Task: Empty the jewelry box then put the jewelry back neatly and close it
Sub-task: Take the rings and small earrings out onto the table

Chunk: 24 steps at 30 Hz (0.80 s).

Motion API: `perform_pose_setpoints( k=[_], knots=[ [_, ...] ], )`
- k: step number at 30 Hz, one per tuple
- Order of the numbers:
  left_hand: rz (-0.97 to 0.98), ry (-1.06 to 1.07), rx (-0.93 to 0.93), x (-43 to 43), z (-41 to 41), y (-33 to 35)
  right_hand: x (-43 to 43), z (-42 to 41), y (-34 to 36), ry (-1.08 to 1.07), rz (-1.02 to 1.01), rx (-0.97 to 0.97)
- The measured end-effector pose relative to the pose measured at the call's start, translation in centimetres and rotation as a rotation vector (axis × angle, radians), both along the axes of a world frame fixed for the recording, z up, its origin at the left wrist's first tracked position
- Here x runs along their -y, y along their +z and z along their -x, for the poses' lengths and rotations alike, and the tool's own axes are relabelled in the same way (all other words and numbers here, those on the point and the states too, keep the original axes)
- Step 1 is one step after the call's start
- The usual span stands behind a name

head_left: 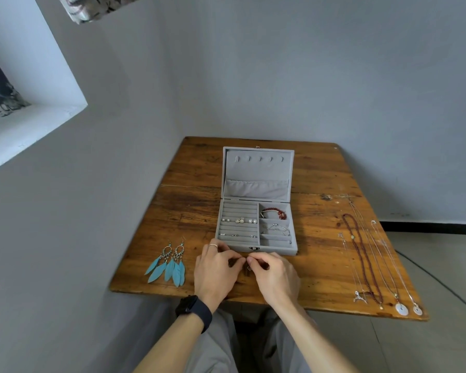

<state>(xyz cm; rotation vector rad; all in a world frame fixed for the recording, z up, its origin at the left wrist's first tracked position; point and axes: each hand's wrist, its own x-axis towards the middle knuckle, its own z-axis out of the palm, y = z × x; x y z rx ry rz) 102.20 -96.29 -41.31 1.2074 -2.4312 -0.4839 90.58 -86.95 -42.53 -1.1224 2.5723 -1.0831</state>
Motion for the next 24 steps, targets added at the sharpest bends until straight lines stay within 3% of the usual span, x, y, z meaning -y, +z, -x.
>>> perform_pose_setpoints(
  k=[8,24],
  knots=[
    [-0.008,-0.053,-0.015,0.2,-1.0,0.1,-1.7,0.5,-0.8,0.026,0.142,0.018],
    [0.064,-0.093,0.041,-0.9,-1.8,-0.1,-3.0,0.1,-2.5,0.174,0.117,-0.165]
  ],
)
